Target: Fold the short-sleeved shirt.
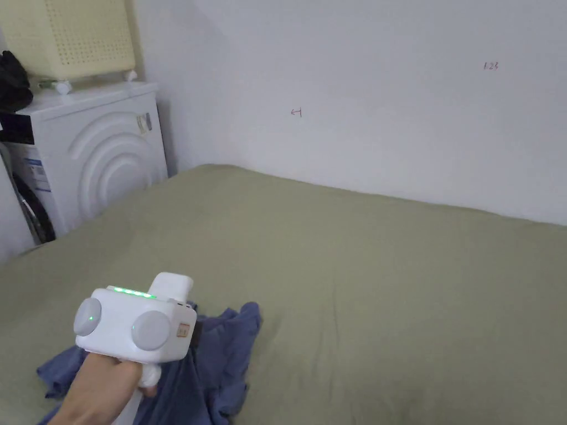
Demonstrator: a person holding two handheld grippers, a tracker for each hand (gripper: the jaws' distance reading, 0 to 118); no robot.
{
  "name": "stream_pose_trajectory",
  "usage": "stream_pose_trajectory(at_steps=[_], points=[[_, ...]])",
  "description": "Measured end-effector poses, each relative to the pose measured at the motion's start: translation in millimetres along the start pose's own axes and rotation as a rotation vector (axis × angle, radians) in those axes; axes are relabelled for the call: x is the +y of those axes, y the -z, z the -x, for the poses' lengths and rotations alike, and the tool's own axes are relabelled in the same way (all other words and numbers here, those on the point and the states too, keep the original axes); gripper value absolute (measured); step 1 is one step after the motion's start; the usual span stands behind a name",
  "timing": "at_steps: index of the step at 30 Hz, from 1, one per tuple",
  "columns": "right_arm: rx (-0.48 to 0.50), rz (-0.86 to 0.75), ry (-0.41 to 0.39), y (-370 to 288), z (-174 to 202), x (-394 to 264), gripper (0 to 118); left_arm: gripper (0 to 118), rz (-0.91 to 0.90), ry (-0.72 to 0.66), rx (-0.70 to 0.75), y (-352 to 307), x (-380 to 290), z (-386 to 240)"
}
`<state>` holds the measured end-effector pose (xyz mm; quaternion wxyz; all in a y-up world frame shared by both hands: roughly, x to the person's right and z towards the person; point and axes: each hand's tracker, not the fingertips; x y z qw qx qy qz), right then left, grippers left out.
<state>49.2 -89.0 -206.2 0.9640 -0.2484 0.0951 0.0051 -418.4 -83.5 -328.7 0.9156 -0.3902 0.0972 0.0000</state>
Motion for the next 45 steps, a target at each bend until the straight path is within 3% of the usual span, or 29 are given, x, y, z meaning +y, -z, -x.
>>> stream_pose_trajectory(at_steps=[10,18,23,29,30,32,33,38,39,41,43,44,45], points=[[-0.141,-0.068,0.063,-71.7,-66.1,-6.2,0,0,-0.172,0.214,-0.342,-78.6,79.1,-217.3],[-0.244,-0.035,0.118,-84.5,-108.0,-22.4,0,0,-0.1,0.335,-0.652,-78.3,57.0,-390.4],[-0.266,0.013,0.14,-69.2,-125.3,-35.2,0,0,0.072,0.402,-0.643,-11.6,-0.4,-448.9],[-0.264,0.077,0.155,-43.1,-135.8,-49.5,0,2,0.191,0.397,-0.579,54.6,-46.5,-455.8],[-0.265,0.083,0.158,-40.8,-136.2,-50.8,0,20,0.189,0.385,-0.585,56.0,-48.7,-451.1],[-0.265,0.092,0.167,-38.6,-136.4,-51.8,0,91,0.143,0.328,-0.613,47.9,-47.4,-432.8],[-0.264,0.09,0.171,-40.3,-135.2,-50.8,0,113,0.129,0.321,-0.619,41.3,-47.3,-423.3],[-0.26,0.028,0.158,-59.0,-120.0,-41.5,0,112,-0.112,0.258,-0.486,-39.4,-38.7,-324.0],[-0.257,0.008,0.157,-64.1,-116.3,-40.2,0,106,-0.142,0.231,-0.465,-56.5,-36.2,-299.4],[-0.254,-0.028,0.149,-75.7,-107.9,-36.9,0,77,-0.244,0.155,-0.412,-99.5,-39.9,-247.4],[-0.246,-0.068,0.137,-85.2,-100.1,-34.9,0,11,-0.312,0.107,-0.355,-132.2,-47.0,-202.2],[-0.249,-0.081,0.128,-89.2,-95.7,-33.8,0,0,-0.35,0.093,-0.325,-148.1,-54.6,-182.0],[-0.248,-0.096,0.119,-92.7,-92.8,-32.8,0,0,-0.375,0.093,-0.264,-161.1,-62.7,-166.4]])
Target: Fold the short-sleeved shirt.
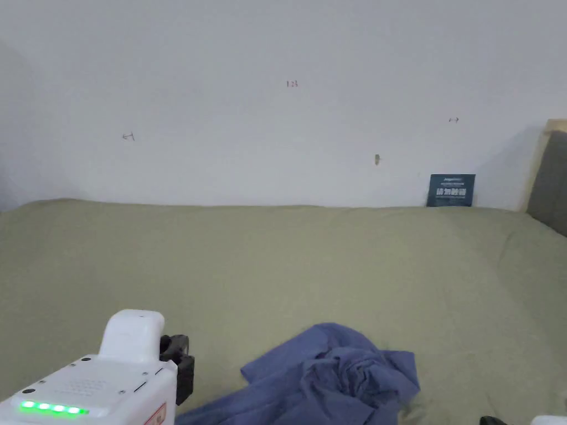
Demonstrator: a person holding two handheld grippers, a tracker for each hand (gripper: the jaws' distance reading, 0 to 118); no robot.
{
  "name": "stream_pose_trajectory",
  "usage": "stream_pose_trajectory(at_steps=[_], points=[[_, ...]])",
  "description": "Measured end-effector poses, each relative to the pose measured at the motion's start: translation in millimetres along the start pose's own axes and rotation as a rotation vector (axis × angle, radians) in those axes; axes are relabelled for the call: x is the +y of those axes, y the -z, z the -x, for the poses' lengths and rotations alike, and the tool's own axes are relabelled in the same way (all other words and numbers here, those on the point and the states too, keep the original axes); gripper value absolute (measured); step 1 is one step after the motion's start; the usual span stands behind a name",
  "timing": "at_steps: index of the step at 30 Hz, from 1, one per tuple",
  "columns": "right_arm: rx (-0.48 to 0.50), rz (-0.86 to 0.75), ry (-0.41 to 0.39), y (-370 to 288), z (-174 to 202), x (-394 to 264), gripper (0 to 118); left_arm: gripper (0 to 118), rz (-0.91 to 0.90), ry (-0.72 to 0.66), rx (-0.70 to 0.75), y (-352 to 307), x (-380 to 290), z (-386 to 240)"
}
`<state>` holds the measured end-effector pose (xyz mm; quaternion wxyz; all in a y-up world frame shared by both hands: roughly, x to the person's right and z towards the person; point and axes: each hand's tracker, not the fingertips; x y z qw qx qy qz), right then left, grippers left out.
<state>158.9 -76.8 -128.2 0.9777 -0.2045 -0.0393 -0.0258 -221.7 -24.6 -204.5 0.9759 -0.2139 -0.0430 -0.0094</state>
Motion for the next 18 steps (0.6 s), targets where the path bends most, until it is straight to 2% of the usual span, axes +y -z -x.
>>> stream_pose_trajectory(at_steps=[2,4,9,13,18], points=[[-0.002,-0.023,-0.015,-8.6,6.1,1.8,0,0,-0.026,0.012,0.07,-38.5,-8.2,21.9],[0.001,-0.041,-0.022,-15.4,11.1,3.2,0,0,-0.07,-0.044,0.13,-66.5,-19.7,39.8],[0.03,-0.043,-0.021,-18.0,21.8,6.9,0,0,-0.05,-0.109,0.17,-80.0,-32.5,64.6],[0.045,-0.043,-0.041,-14.5,31.0,8.0,0,0,0.055,-0.073,0.181,-48.3,-35.6,72.4],[0.062,-0.009,-0.052,0.1,39.5,5.2,0,0,0.324,-0.089,0.061,46.4,-58.4,93.0]])
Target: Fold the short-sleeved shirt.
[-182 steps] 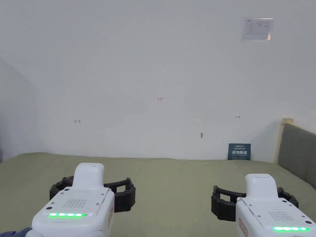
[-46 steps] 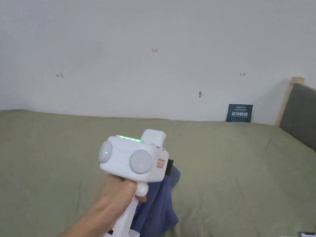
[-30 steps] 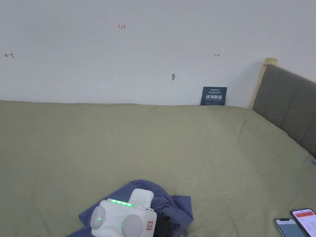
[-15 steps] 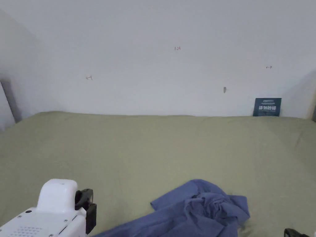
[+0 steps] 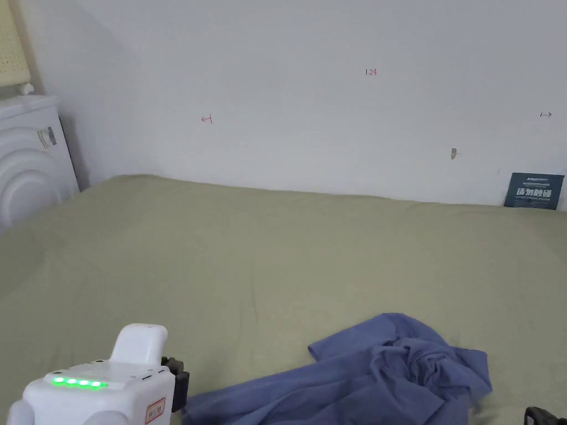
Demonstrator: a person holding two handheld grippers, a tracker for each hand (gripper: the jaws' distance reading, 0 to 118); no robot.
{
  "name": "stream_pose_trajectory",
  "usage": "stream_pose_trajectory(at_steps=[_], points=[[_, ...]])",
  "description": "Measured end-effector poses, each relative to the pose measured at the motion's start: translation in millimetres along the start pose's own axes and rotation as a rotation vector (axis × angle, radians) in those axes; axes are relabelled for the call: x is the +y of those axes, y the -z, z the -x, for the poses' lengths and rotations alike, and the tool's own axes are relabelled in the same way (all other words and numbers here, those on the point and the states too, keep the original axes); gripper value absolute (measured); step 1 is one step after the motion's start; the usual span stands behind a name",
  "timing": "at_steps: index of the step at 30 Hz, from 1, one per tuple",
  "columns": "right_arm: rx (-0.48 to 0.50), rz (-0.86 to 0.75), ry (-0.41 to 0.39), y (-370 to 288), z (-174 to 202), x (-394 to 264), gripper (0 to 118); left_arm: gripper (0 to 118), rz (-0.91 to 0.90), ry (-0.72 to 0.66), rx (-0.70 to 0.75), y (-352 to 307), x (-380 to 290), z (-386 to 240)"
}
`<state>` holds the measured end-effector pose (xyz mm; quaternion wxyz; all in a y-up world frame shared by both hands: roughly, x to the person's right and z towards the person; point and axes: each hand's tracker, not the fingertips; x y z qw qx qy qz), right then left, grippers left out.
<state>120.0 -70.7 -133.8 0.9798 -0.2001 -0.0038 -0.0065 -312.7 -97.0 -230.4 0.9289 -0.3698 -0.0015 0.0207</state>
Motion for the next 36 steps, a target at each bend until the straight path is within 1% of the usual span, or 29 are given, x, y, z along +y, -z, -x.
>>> stream_pose_trajectory(at_steps=[2,3,4,5,6,7,8,10,11,13,14,15,16,17,18,20,21,22,23,24,28,29,30,31,32,33,34,36], points=[[0.002,0.026,-0.008,9.2,0.7,-2.5,0,2,0.094,0.024,0.014,51.8,0.0,7.6],[0.001,0.036,-0.01,12.9,0.3,-3.5,0,31,0.121,0.026,0.04,69.9,0.0,10.4],[-0.001,0.049,-0.012,17.6,-0.7,-4.7,0,73,0.187,0.058,0.039,88.9,-1.3,10.9],[-0.007,0.062,-0.017,22.4,-1.8,-6.1,0,108,0.248,0.055,0.024,110.4,-4.3,14.1],[-0.012,0.071,-0.021,27.1,-2.9,-7.5,0,115,0.278,0.062,0.029,124.2,-7.2,15.3],[-0.017,0.084,-0.025,32.2,-4.3,-8.8,0,115,0.258,0.065,0.052,135.1,-9.7,14.4],[-0.02,0.097,-0.031,37.5,-6.1,-10.4,0,115,0.278,0.1,0.079,144.0,-12.3,12.3],[-0.032,0.125,-0.038,48.3,-9.1,-13.5,0,113,0.297,0.129,0.121,163.5,-16.2,10.1],[-0.026,0.14,-0.032,54.2,-12.2,-14.3,0,107,0.303,0.124,0.117,169.5,-17.1,9.5],[-0.026,0.16,-0.023,66.0,-19.5,-14.7,0,63,0.303,0.057,0.059,163.0,-16.1,9.1],[-0.04,0.166,-0.029,73.6,-23.6,-14.5,0,24,0.268,0.011,0.016,154.3,-13.2,7.2],[-0.049,0.17,-0.04,81.6,-27.3,-13.3,0,0,0.238,0.043,0.054,149.4,-12.2,3.6],[-0.065,0.187,-0.066,94.9,-32.1,-10.3,0,0,0.216,0.047,0.021,138.3,-11.9,-2.6],[-0.079,0.199,-0.072,109.3,-36.1,-6.0,0,0,0.212,0.033,0.016,134.9,-12.4,-3.5],[-0.068,0.2,-0.06,123.8,-42.1,-1.4,0,0,0.246,0.042,0.001,135.6,-12.4,-5.8],[-0.058,0.24,-0.036,159.6,-53.0,10.7,0,0,0.238,0.065,0.01,133.3,-13.2,-7.6],[-0.052,0.25,-0.039,178.5,-57.9,15.4,0,0,0.24,0.075,0.012,132.9,-13.3,-8.4],[-0.067,0.258,-0.053,199.5,-62.8,19.1,0,0,0.24,0.068,0.008,132.7,-13.2,-7.8],[-0.091,0.296,-0.105,223.3,-67.3,22.2,0,0,0.247,0.053,0.004,132.7,-12.9,-7.6],[-0.086,0.332,-0.127,244.6,-71.6,23.9,0,0,0.253,0.041,-0.001,133.9,-10.1,-3.9],[-0.03,0.463,-0.059,316.9,-89.3,25.9,0,0,0.261,0.038,-0.012,135.8,-8.2,-0.6],[-0.05,0.481,-0.062,329.7,-90.3,24.9,12,0,0.261,0.041,-0.013,136.1,-8.3,-0.6],[-0.053,0.525,-0.086,343.4,-90.6,24.1,68,0,0.261,0.043,-0.019,136.1,-8.8,-1.0],[-0.048,0.571,-0.085,354.9,-90.3,20.7,112,0,0.259,0.044,-0.02,136.1,-9.5,-1.5],[-0.045,0.586,-0.076,360.0,-92.0,13.8,115,0,0.264,0.047,-0.022,139.3,-8.6,0.4],[-0.041,0.55,-0.091,367.4,-91.1,10.1,106,0,0.267,0.049,-0.025,140.4,-8.3,1.2],[-0.083,0.572,-0.113,370.2,-93.0,6.9,106,0,0.268,0.049,-0.027,140.2,-8.2,1.2],[-0.095,0.595,-0.131,376.9,-95.7,-1.8,109,0,0.273,0.051,-0.031,143.5,-7.0,3.5]])
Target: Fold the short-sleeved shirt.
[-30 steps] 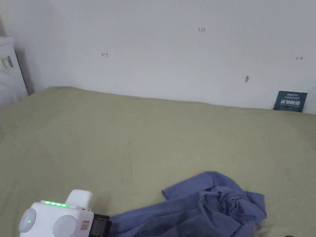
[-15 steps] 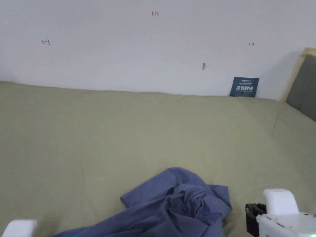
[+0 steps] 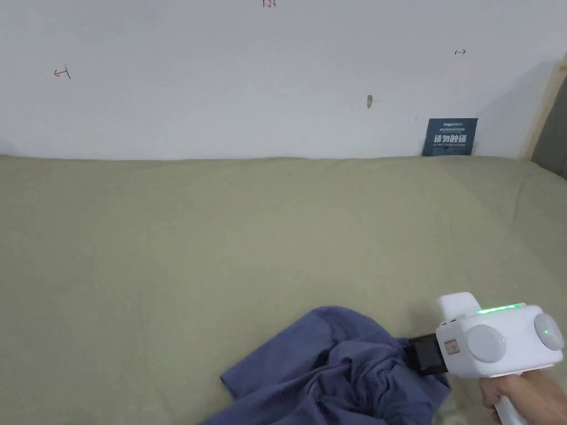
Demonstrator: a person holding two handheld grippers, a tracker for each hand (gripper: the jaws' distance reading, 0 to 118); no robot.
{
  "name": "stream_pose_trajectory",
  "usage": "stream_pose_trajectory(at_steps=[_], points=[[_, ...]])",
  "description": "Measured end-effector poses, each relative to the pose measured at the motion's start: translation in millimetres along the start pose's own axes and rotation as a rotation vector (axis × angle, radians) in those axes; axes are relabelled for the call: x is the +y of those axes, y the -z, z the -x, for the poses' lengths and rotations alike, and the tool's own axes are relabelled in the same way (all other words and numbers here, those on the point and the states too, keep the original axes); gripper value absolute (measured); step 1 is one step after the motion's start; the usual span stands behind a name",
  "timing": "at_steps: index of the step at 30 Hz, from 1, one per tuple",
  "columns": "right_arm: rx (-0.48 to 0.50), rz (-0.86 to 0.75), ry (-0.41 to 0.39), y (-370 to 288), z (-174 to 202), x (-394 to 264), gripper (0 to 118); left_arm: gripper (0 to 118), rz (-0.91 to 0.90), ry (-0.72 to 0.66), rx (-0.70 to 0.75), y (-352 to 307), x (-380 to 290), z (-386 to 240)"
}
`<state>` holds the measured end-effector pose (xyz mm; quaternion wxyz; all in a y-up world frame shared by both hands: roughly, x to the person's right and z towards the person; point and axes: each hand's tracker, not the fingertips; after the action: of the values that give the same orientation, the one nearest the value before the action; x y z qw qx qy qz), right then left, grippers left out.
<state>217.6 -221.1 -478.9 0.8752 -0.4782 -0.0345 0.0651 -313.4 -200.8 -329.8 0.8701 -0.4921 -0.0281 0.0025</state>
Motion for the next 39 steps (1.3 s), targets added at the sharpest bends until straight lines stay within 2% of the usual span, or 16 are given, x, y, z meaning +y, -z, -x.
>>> stream_pose_trajectory(at_steps=[1,2,3,4,5,7,9,12,15,18,20,22,25,31,39], points=[[-0.006,0.002,-0.004,3.3,-0.6,-2.5,105,0,0.002,-0.001,0.0,0.6,0.5,0.6],[-0.012,0.003,-0.003,0.0,0.6,1.4,94,0,0.002,-0.001,0.0,-0.3,0.7,0.2],[0.011,0.006,0.012,-3.5,-1.2,0.8,69,0,0.002,-0.001,0.0,-1.3,0.9,-0.1],[0.099,-0.001,0.069,-11.9,-2.4,0.1,33,0,0.004,-0.004,0.001,-1.6,2.0,0.7],[0.134,-0.02,0.1,-23.2,-1.0,-0.9,0,0,0.003,-0.01,0.002,-4.3,2.8,1.2],[0.044,-0.104,0.069,-50.0,7.2,1.4,0,0,-0.004,-0.023,0.003,-15.1,5.2,3.6],[0.081,-0.118,0.053,-79.2,3.4,4.3,0,0,-0.056,-0.035,0.015,-35.4,11.3,9.2],[0.062,-0.226,0.069,-138.2,-20.5,9.4,0,0,-0.152,-0.019,0.07,-83.2,32.7,23.2],[0.028,-0.343,0.095,-208.7,-43.9,16.2,0,0,-0.252,-0.06,0.117,-140.5,54.8,42.7],[0.046,-0.409,0.163,-268.4,-71.2,15.6,0,0,-0.327,-0.081,0.152,-193.2,74.2,57.8],[0.034,-0.462,0.177,-304.3,-84.4,11.5,0,0,-0.381,-0.049,0.214,-222.9,90.1,62.9],[-0.003,-0.51,0.161,-338.9,-87.3,6.2,0,0,-0.41,-0.055,0.257,-248.8,108.4,67.3],[-0.016,-0.561,0.18,-380.0,-94.3,5.1,0,0,-0.439,-0.069,0.231,-285.7,134.2,64.8],[-0.059,-0.614,0.207,-413.3,-108.2,24.5,0,0,-0.51,-0.076,0.281,-317.7,170.1,47.0],[-0.134,-0.645,0.224,-414.6,-120.2,78.0,0,0,-0.55,-0.069,0.303,-312.6,222.6,23.7]])
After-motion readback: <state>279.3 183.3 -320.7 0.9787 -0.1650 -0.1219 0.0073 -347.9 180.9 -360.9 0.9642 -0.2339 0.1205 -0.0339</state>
